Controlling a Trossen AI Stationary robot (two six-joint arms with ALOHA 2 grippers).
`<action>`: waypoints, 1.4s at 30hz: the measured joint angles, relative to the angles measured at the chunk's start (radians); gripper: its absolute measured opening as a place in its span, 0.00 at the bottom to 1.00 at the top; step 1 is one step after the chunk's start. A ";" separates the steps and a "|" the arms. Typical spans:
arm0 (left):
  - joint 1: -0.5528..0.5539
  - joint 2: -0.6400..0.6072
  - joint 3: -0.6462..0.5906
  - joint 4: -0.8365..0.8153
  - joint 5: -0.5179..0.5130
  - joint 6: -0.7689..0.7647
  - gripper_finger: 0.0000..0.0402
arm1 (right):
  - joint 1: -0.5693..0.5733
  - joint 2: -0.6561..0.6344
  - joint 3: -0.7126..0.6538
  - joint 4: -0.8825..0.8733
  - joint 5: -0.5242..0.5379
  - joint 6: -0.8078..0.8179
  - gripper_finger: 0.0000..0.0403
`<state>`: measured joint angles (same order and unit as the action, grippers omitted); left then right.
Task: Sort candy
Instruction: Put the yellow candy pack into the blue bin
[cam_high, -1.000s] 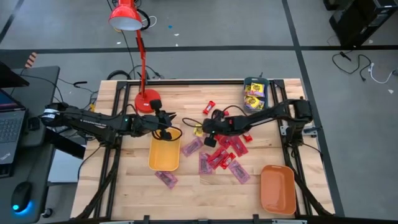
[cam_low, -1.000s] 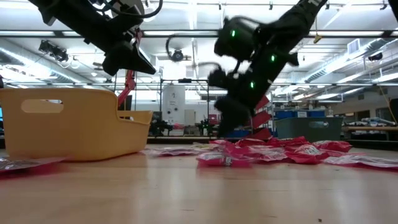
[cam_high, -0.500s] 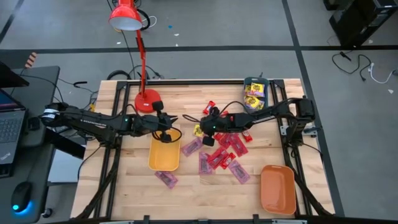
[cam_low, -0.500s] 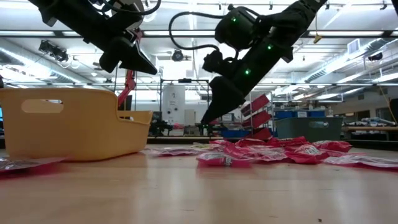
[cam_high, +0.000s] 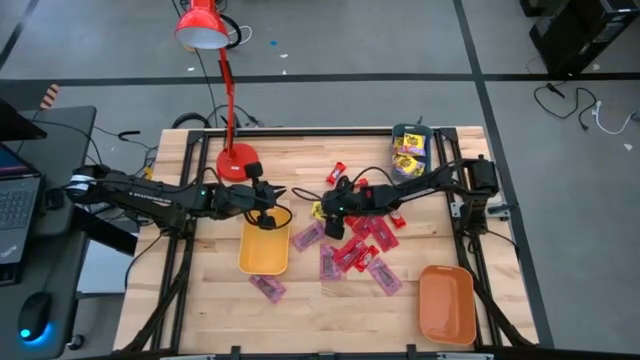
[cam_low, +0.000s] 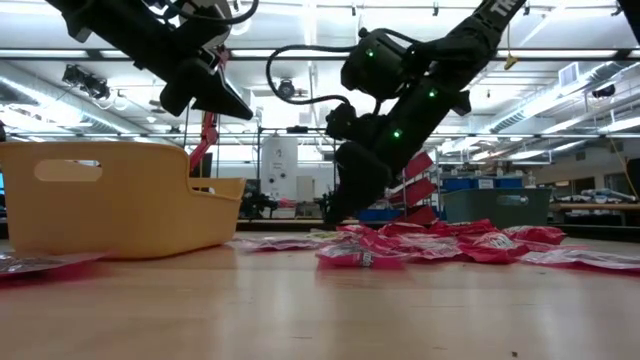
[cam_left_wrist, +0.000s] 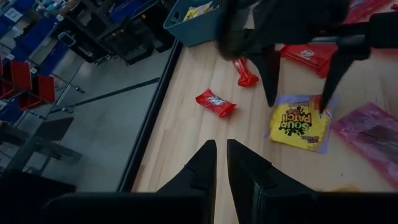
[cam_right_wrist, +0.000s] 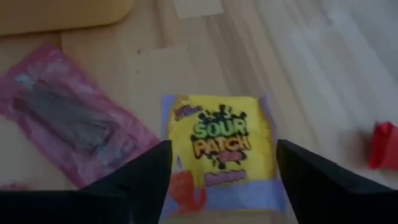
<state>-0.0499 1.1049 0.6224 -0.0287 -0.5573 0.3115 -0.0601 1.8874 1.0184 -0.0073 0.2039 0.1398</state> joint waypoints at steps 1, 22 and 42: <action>0.003 0.000 0.000 0.000 0.001 -0.001 0.10 | 0.000 0.007 0.001 0.011 0.000 0.003 0.69; 0.031 0.000 0.000 0.025 0.082 -0.008 0.10 | 0.000 0.098 0.004 0.045 0.000 0.044 0.65; 0.031 0.000 0.000 0.036 0.222 -0.034 0.10 | 0.004 0.066 -0.004 0.055 0.028 -0.042 0.21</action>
<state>-0.0193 1.1049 0.6220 0.0074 -0.3355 0.2776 -0.0561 1.9532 1.0145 0.0478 0.2324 0.0974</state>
